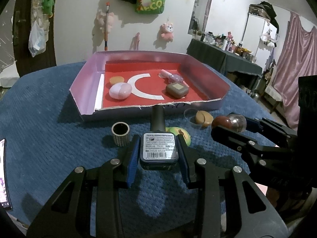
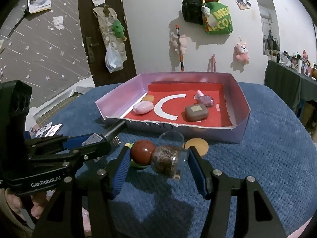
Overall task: Organize rigid objects
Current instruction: 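Carry glitter bottle and dark nail polish over the red box with both tools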
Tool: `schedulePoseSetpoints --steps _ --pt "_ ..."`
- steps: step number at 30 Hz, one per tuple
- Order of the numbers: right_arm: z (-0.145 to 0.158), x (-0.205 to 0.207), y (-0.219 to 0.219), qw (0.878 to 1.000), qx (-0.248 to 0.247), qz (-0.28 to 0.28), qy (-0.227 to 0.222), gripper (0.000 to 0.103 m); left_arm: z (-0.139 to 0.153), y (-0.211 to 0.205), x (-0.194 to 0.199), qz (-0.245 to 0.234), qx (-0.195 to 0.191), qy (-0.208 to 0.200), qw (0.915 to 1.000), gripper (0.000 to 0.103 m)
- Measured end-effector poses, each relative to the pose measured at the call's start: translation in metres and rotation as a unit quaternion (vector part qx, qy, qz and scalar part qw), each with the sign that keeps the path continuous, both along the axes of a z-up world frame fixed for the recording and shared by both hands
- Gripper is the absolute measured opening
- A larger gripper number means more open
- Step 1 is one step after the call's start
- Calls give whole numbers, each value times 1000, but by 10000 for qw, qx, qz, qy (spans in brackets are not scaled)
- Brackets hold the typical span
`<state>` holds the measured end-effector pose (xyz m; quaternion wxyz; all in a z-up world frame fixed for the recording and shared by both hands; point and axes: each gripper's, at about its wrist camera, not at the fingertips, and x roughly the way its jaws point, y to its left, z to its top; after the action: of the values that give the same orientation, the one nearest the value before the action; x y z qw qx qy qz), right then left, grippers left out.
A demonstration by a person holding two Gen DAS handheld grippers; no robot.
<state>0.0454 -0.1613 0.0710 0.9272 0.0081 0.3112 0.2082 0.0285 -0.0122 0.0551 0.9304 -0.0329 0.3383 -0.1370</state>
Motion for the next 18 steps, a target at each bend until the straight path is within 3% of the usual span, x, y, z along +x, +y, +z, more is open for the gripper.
schedulePoseSetpoints --steps 18 --pt "20 23 -4 9999 82 66 -95 61 24 4 22 14 13 -231 9997 34"
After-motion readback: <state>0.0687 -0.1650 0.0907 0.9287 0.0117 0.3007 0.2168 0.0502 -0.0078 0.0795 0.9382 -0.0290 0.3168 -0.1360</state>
